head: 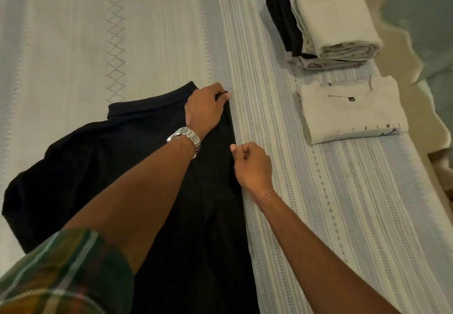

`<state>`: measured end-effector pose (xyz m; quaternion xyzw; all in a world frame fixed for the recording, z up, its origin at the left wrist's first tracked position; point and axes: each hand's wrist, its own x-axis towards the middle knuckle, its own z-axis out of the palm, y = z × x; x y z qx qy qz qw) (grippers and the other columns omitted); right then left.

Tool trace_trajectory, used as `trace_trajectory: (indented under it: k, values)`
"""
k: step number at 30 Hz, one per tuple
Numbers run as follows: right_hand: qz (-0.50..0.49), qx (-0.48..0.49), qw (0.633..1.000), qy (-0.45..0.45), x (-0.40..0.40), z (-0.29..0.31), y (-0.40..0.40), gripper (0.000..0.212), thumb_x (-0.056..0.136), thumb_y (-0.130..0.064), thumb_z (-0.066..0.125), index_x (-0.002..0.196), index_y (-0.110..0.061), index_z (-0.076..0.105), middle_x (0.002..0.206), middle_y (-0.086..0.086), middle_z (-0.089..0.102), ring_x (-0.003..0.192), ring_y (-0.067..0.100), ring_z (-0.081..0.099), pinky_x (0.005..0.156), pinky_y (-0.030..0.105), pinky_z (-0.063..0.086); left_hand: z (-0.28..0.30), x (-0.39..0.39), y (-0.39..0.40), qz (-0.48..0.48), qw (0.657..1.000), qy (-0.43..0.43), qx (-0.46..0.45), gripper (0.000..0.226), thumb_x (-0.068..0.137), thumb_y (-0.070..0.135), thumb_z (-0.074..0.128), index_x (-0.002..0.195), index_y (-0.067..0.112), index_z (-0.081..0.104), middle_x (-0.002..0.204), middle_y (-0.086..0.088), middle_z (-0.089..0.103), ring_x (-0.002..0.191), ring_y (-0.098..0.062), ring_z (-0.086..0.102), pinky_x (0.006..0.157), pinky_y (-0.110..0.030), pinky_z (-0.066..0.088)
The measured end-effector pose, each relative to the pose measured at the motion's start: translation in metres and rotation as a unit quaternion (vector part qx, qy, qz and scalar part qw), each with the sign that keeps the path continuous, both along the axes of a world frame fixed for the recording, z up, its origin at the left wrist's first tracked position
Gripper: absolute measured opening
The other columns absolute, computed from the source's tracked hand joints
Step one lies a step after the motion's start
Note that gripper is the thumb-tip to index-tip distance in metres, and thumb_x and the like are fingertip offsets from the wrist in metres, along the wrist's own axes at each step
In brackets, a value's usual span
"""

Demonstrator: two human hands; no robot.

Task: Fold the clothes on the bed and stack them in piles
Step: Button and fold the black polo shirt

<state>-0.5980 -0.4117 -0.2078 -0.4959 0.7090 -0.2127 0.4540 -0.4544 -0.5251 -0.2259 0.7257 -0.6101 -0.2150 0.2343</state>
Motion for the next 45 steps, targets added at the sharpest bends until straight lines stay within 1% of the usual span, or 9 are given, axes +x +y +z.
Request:
trace_trajectory:
  k: [9, 17, 20, 24, 27, 30, 33, 39, 45]
  values:
    - [-0.001, 0.086, 0.994, -0.072, -0.033, -0.003, 0.048, 0.048, 0.087, -0.055, 0.073, 0.060, -0.020, 0.055, 0.058, -0.012, 0.062, 0.058, 0.003, 0.061, 0.073, 0.024, 0.055, 0.015, -0.002, 0.019, -0.039, 0.997, -0.066, -0.021, 0.037, 0.103, 0.044, 0.052, 0.115, 0.009, 0.057, 0.100, -0.005, 0.065, 0.085, -0.020, 0.061, 0.069, -0.036, 0.048]
    - [0.015, 0.143, 0.977, -0.160, -0.047, -0.002, 0.060, 0.049, 0.062, -0.037, 0.098, 0.093, -0.007, 0.075, 0.086, 0.005, 0.079, 0.088, 0.021, 0.077, 0.086, 0.039, 0.063, 0.029, -0.005, 0.097, 0.009, 0.981, -0.178, -0.075, 0.041, 0.097, 0.037, 0.058, 0.123, 0.006, 0.056, 0.121, -0.015, 0.058, 0.110, -0.031, 0.052, 0.090, -0.040, 0.047]
    - [0.035, 0.161, 0.974, -0.158, -0.053, 0.001, 0.079, 0.046, 0.063, -0.028, 0.098, 0.095, -0.004, 0.075, 0.090, 0.008, 0.079, 0.090, 0.022, 0.077, 0.086, 0.040, 0.063, 0.037, -0.014, 0.148, 0.105, 0.990, -0.071, -0.055, 0.036, 0.095, 0.037, 0.061, 0.114, 0.007, 0.055, 0.114, -0.013, 0.057, 0.104, -0.029, 0.054, 0.087, -0.038, 0.045]
    - [0.031, 0.191, 0.967, -0.167, -0.059, 0.009, 0.120, 0.040, 0.074, -0.018, 0.091, 0.097, 0.008, 0.071, 0.096, 0.016, 0.077, 0.090, 0.025, 0.077, 0.077, 0.035, 0.064, 0.040, -0.029, 0.218, 0.196, 0.974, 0.064, 0.090, 0.053, 0.093, 0.053, 0.063, 0.114, 0.006, 0.050, 0.109, -0.011, 0.063, 0.100, -0.029, 0.062, 0.079, -0.038, 0.049]
    - [0.034, 0.211, 0.963, -0.166, -0.070, 0.008, 0.158, 0.043, 0.078, -0.021, 0.089, 0.099, 0.012, 0.068, 0.101, 0.021, 0.075, 0.093, 0.028, 0.076, 0.077, 0.034, 0.064, 0.038, -0.033, 0.262, 0.185, 0.967, 0.078, 0.160, 0.057, 0.084, 0.054, 0.074, 0.112, 0.009, 0.053, 0.102, -0.008, 0.068, 0.093, -0.026, 0.066, 0.074, -0.038, 0.054]
    - [0.064, 0.225, 0.960, -0.155, -0.082, 0.007, 0.187, 0.046, 0.080, -0.022, 0.087, 0.105, 0.012, 0.068, 0.104, 0.024, 0.073, 0.098, 0.030, 0.074, 0.083, 0.035, 0.063, 0.037, -0.035, 0.291, 0.161, 0.949, 0.122, 0.243, 0.047, 0.076, 0.047, 0.085, 0.087, 0.015, 0.053, 0.085, -0.004, 0.064, 0.074, -0.021, 0.063, 0.055, -0.030, 0.046]
    - [0.081, 0.243, 0.952, -0.169, -0.090, 0.008, 0.216, 0.049, 0.085, -0.023, 0.083, 0.110, 0.014, 0.064, 0.104, 0.026, 0.072, 0.100, 0.032, 0.074, 0.079, 0.032, 0.063, 0.035, -0.036, 0.321, 0.134, 0.911, 0.198, 0.336, 0.042, 0.077, 0.029, 0.089, 0.072, 0.013, 0.051, 0.072, -0.007, 0.063, 0.058, -0.020, 0.065, 0.056, -0.034, 0.059]
    - [0.069, 0.258, 0.938, -0.222, -0.108, 0.012, 0.275, 0.033, 0.092, -0.025, 0.075, 0.110, 0.002, 0.071, 0.104, 0.016, 0.077, 0.098, 0.028, 0.075, 0.091, 0.042, 0.060, 0.043, -0.044, 0.383, 0.121, 0.829, 0.375, 0.397, 0.033, 0.086, 0.012, 0.080, 0.111, -0.003, 0.066, 0.090, -0.012, 0.075, 0.062, -0.013, 0.073, 0.054, -0.025, 0.057]
    - [0.081, 0.239, 0.941, -0.226, -0.127, 0.015, 0.325, 0.036, 0.098, -0.031, 0.067, 0.109, 0.004, 0.070, 0.107, 0.013, 0.077, 0.101, 0.027, 0.075, 0.093, 0.041, 0.059, 0.043, -0.055, 0.447, 0.103, 0.814, 0.409, 0.400, 0.019, 0.090, 0.010, 0.075, 0.103, 0.004, 0.063, 0.103, -0.010, 0.075, 0.082, -0.015, 0.074, 0.072, -0.035, 0.063]
